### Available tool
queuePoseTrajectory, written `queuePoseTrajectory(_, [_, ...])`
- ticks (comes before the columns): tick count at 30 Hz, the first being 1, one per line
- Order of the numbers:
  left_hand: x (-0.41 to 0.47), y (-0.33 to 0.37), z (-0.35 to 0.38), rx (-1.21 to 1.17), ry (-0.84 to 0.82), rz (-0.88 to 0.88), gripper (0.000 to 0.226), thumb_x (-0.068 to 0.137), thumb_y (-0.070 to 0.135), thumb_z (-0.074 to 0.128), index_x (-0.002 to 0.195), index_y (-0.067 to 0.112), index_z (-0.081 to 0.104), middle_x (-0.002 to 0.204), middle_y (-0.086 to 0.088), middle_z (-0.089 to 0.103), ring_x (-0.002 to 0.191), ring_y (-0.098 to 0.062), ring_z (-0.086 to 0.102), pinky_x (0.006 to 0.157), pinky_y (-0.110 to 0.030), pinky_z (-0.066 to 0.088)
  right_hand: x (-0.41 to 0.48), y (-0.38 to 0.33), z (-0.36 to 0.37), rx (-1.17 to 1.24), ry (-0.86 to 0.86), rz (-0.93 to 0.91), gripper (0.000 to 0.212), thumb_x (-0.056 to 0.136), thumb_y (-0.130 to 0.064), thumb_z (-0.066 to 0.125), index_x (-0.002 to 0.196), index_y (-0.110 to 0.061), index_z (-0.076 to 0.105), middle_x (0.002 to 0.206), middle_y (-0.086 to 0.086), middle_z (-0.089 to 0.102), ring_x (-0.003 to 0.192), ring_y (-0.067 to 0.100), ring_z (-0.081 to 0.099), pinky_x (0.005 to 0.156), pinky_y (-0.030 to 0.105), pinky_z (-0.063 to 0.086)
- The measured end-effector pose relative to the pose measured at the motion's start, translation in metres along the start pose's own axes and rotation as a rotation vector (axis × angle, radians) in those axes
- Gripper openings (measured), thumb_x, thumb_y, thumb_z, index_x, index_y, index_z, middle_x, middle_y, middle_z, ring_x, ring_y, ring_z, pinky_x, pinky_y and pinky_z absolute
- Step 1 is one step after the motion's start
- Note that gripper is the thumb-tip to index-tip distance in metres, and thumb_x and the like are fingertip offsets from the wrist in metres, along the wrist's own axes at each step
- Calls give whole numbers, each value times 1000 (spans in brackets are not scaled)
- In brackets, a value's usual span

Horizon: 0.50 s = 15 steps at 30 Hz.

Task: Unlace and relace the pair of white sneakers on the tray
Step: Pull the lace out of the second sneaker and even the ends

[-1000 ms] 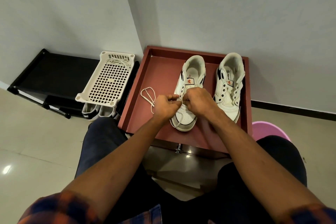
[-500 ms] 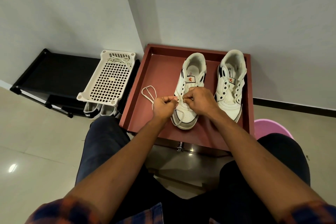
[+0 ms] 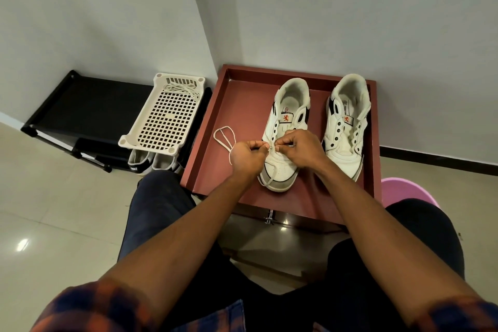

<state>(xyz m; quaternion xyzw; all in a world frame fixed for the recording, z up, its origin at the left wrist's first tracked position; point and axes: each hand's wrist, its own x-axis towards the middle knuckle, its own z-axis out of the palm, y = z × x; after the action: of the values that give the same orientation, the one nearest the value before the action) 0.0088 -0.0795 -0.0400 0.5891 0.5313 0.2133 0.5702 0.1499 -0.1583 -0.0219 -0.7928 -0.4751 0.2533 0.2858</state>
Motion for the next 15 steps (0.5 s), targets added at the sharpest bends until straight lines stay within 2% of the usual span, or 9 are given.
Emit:
queuePoseTrajectory(4, [-4,-1,1,-103,-3,-48,9,87,5,73,95,1,76,89,-14,75,80,-22,70,86,-41,60,-1,5,5,55,0,7,6,89,-29,77,87,-25,82,80,-22,69,87,7,68,84,36,53])
queuePoseTrajectory(7, [-5,1,1,-176,-4,-81,16,90,0,69,103,-9,71,81,-11,71,72,-17,67,77,-28,60,1,5,5,103,-24,14,8,90,-25,76,89,-20,82,87,-17,73,91,8,69,88,37,53])
queuePoseTrajectory(12, [-5,2,2,-223,-1,-109,14,90,-3,68,102,-9,70,79,-9,70,69,-14,66,69,-20,59,2,5,5,186,-42,52,8,91,-22,77,94,-17,82,98,-7,77,96,11,71,90,32,52])
queuePoseTrajectory(15, [-4,3,3,-201,-2,-100,6,89,-2,69,94,-3,72,80,-10,71,73,-20,69,74,-26,60,8,10,4,265,-94,79,6,90,-18,78,94,-15,81,81,-17,75,79,-1,69,82,31,54])
